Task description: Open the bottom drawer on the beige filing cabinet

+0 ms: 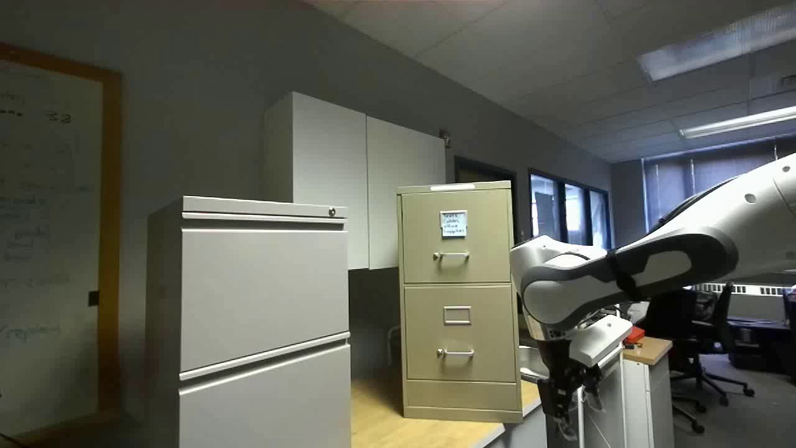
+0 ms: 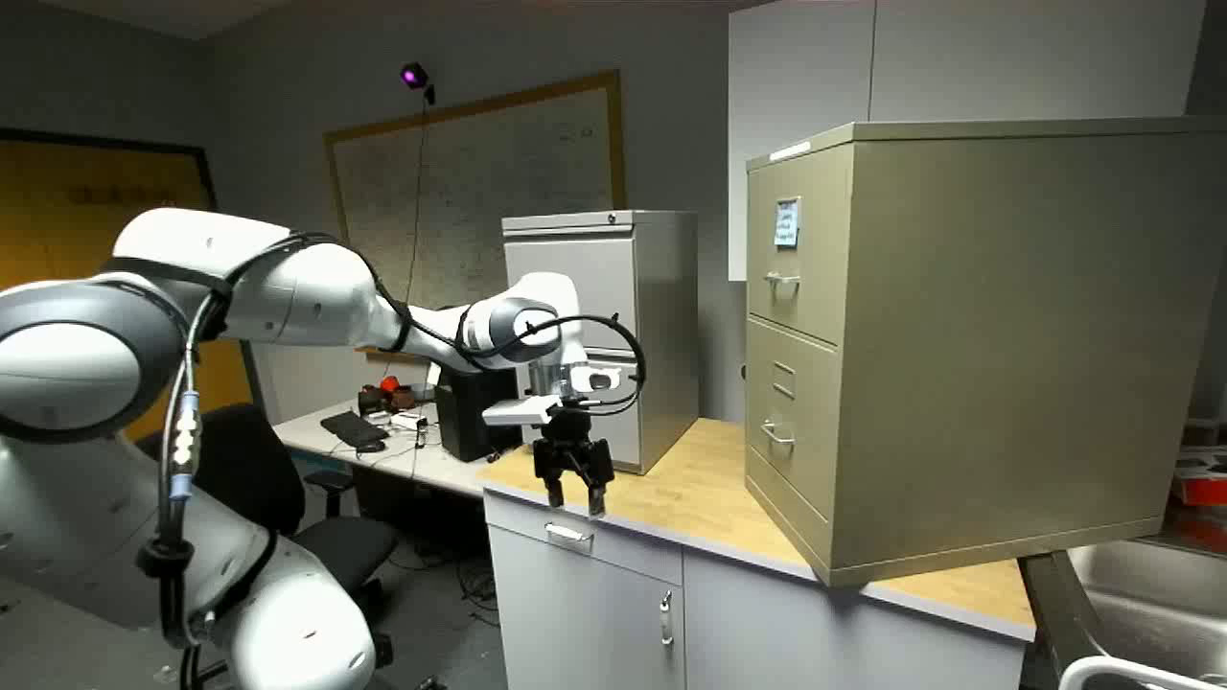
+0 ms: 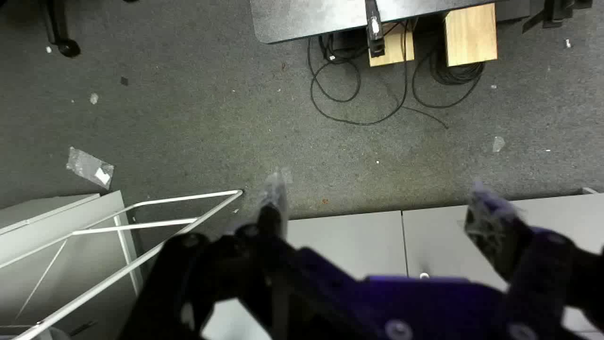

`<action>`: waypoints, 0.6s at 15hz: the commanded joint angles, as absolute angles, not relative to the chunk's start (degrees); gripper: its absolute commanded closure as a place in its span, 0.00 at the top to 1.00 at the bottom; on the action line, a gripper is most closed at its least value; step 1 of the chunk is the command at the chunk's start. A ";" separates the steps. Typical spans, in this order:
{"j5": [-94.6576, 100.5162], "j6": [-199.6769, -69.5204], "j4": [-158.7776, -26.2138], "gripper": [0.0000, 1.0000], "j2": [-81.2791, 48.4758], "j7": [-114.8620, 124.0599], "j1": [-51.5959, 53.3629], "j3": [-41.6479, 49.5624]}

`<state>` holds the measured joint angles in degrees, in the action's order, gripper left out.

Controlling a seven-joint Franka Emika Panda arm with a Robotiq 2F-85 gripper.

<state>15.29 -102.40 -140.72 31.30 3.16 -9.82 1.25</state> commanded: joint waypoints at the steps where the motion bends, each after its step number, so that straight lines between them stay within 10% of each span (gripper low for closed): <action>1: 15.70 -102.28 -140.57 1.00 31.28 3.58 -8.75 2.13; 9: 15.37 -102.53 -140.38 1.00 30.63 4.02 -8.86 2.32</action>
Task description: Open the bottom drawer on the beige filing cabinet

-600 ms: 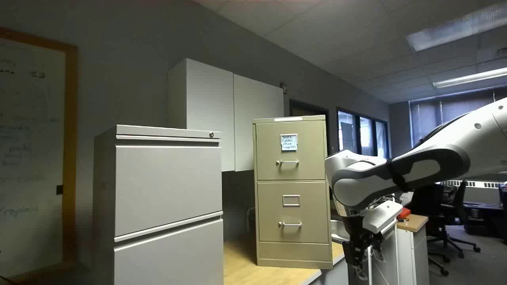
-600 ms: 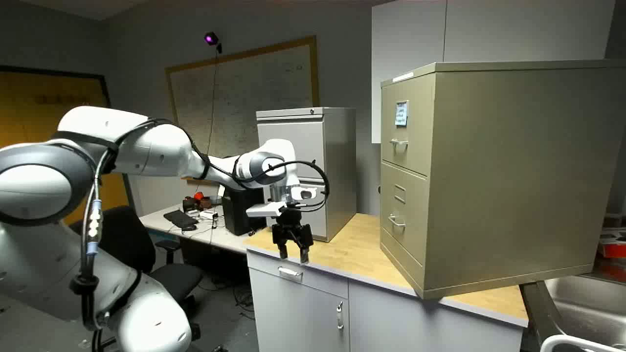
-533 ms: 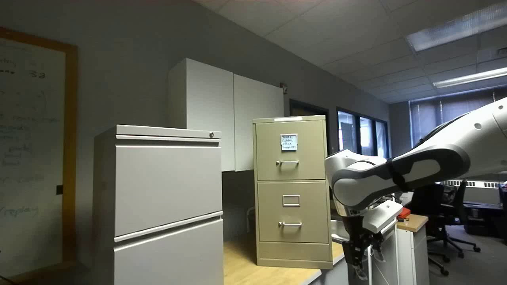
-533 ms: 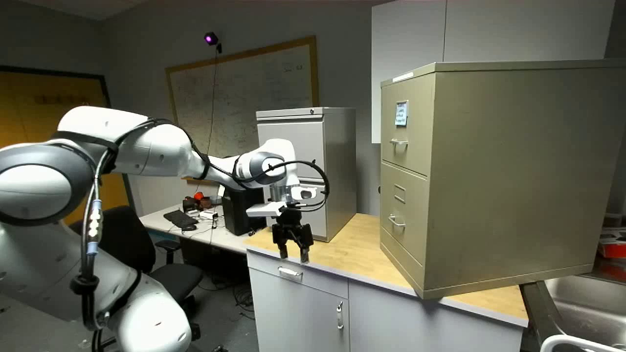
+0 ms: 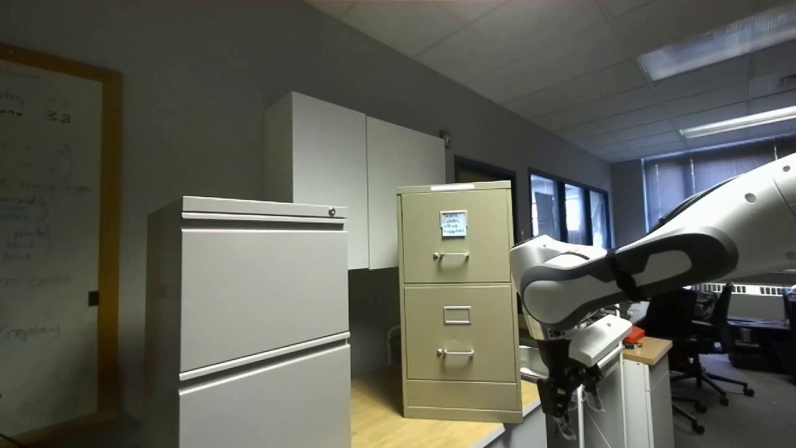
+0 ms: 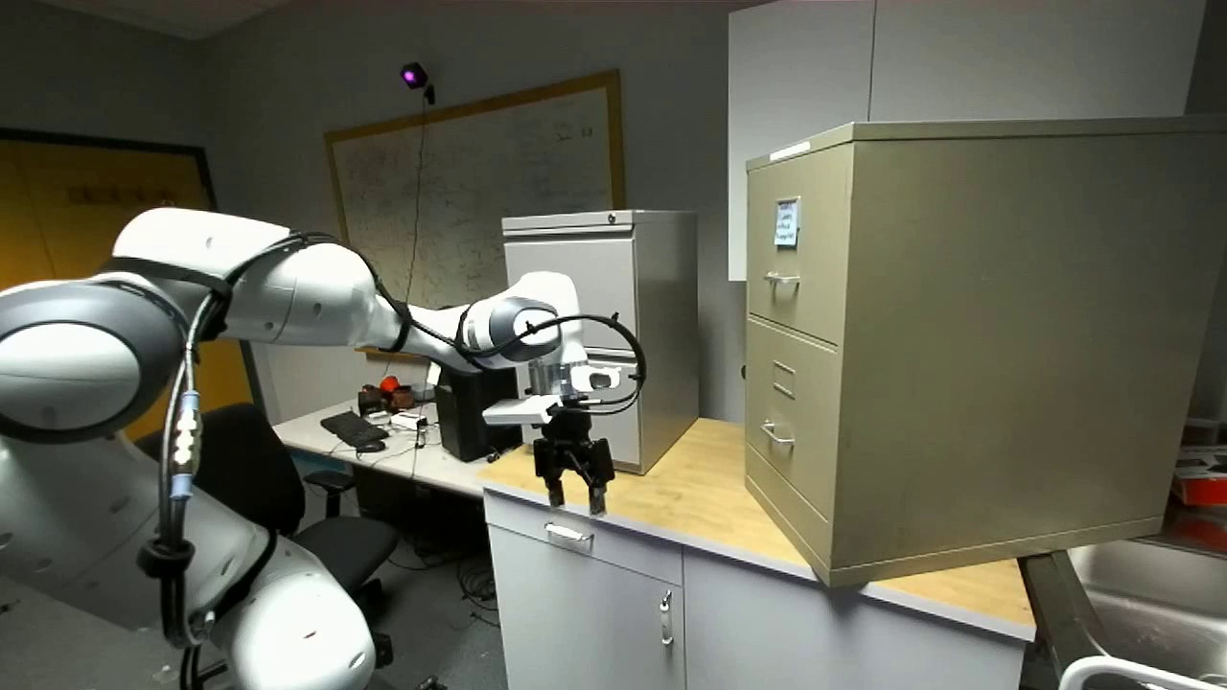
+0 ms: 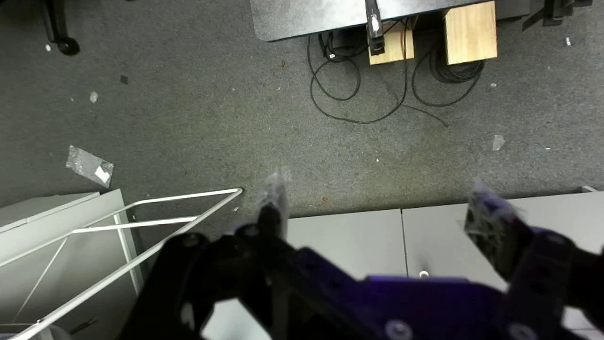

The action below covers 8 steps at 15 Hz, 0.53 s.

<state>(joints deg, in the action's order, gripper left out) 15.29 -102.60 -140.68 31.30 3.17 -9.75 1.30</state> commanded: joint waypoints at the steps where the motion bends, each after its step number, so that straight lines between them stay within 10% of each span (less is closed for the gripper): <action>1: 14.32 -103.54 -140.11 1.00 29.85 4.49 -8.83 2.87; 8: 0.42 -118.02 -133.13 1.00 16.45 9.44 -9.89 8.72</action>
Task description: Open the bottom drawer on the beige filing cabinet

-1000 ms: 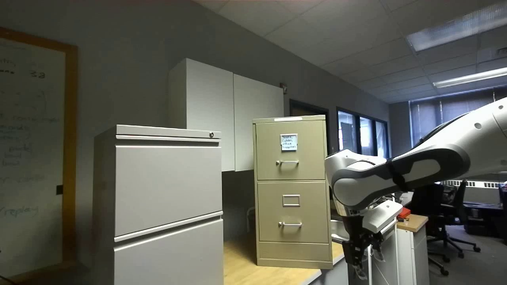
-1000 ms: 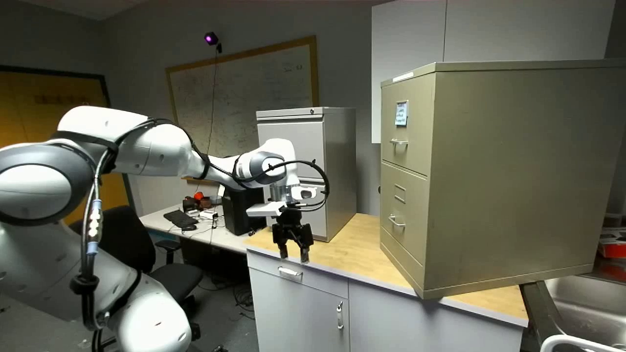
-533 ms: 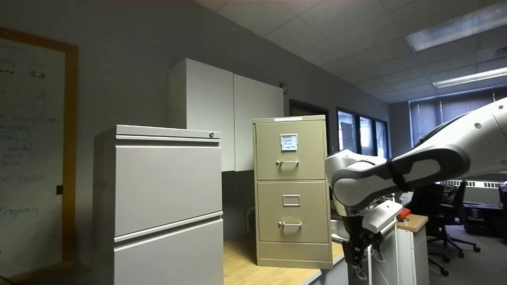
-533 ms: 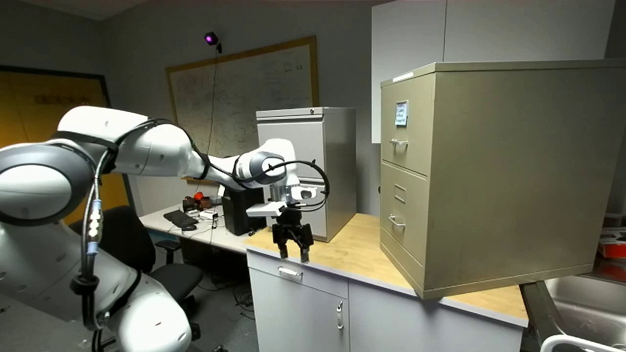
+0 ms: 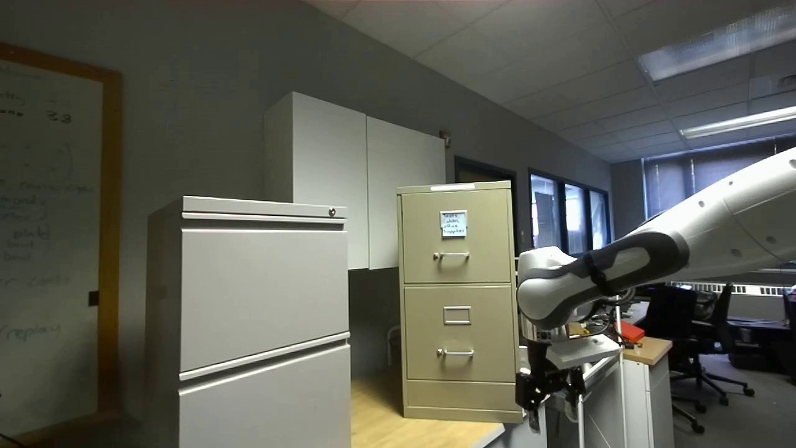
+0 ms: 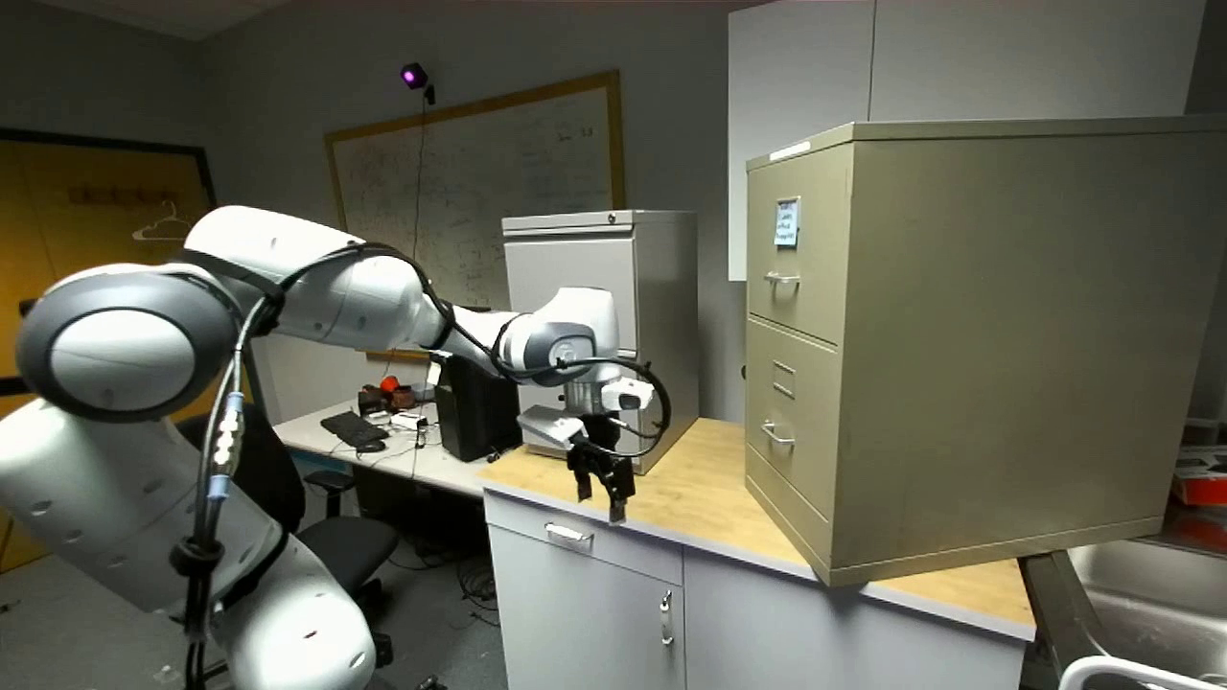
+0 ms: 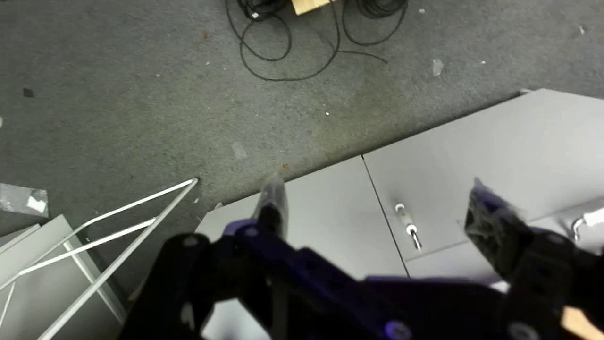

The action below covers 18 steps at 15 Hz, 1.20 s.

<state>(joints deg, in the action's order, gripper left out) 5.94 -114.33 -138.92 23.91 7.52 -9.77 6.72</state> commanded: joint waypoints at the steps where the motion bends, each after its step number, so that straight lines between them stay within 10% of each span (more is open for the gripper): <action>1: -1.79 -120.21 -131.37 1.00 14.08 9.88 -10.10 9.43; 18: -38.18 -143.01 -97.34 1.00 -21.47 12.04 -14.99 11.27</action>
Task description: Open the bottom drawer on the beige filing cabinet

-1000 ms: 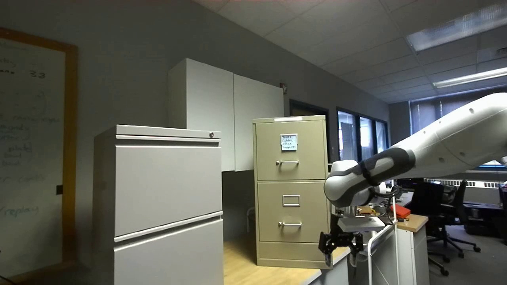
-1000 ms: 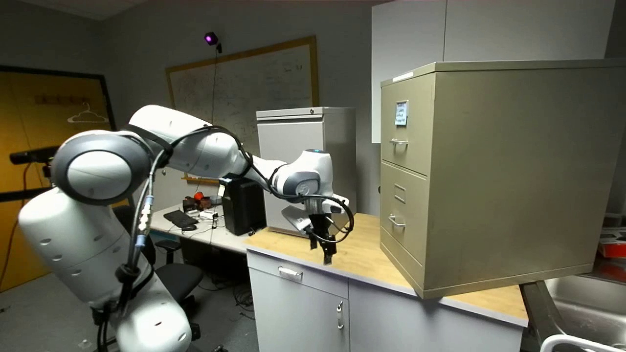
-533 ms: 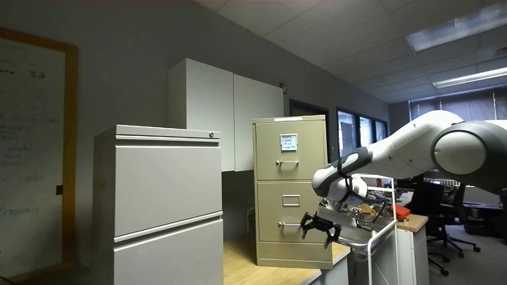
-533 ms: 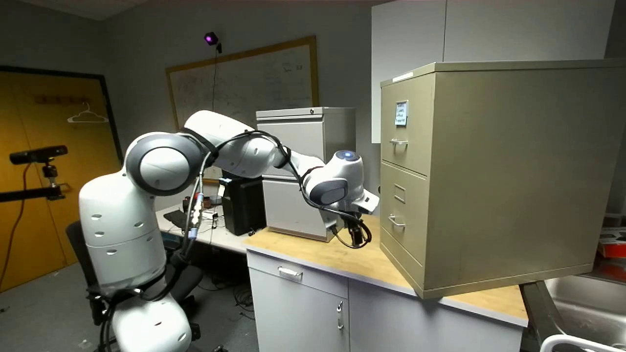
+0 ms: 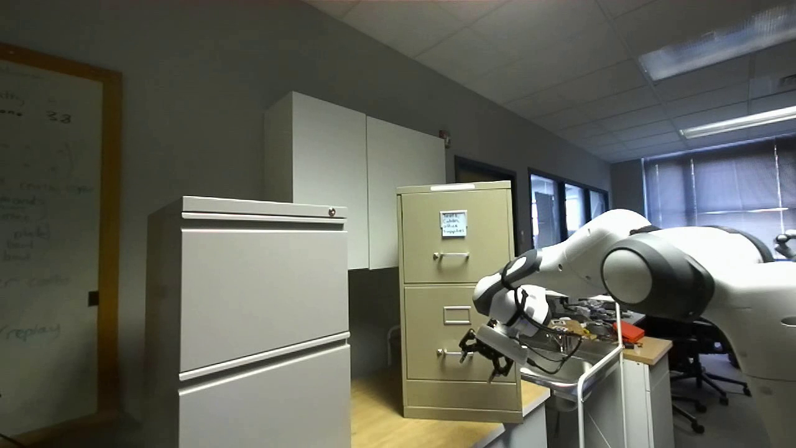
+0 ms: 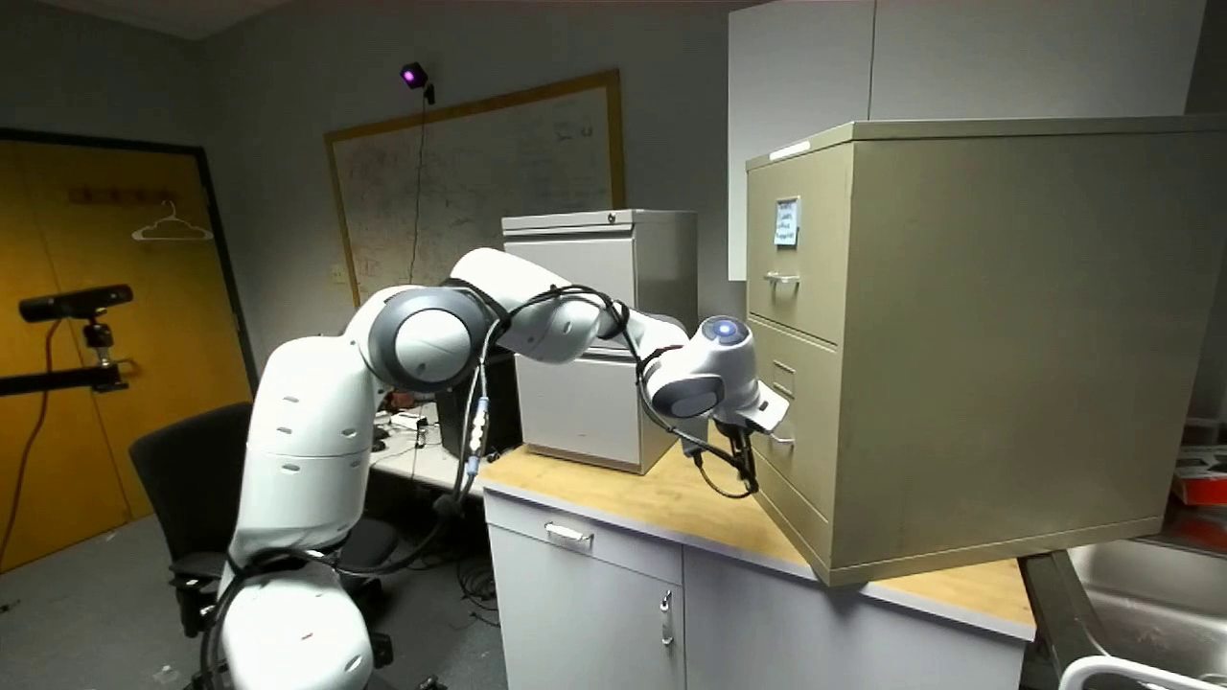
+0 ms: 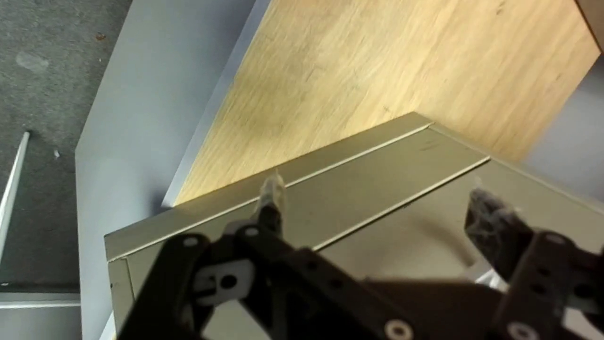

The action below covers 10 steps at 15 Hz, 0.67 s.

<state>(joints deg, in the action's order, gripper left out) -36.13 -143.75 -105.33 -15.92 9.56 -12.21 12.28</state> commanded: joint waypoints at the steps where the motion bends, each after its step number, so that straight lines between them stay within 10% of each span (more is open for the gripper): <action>1: -38.45 -142.55 -95.14 1.00 -22.88 13.11 -15.78 11.31; 10: -39.32 -139.46 -82.89 1.00 -29.45 18.22 -19.14 10.34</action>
<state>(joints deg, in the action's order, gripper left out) -39.48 -140.84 -88.96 -25.62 15.00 -18.36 11.16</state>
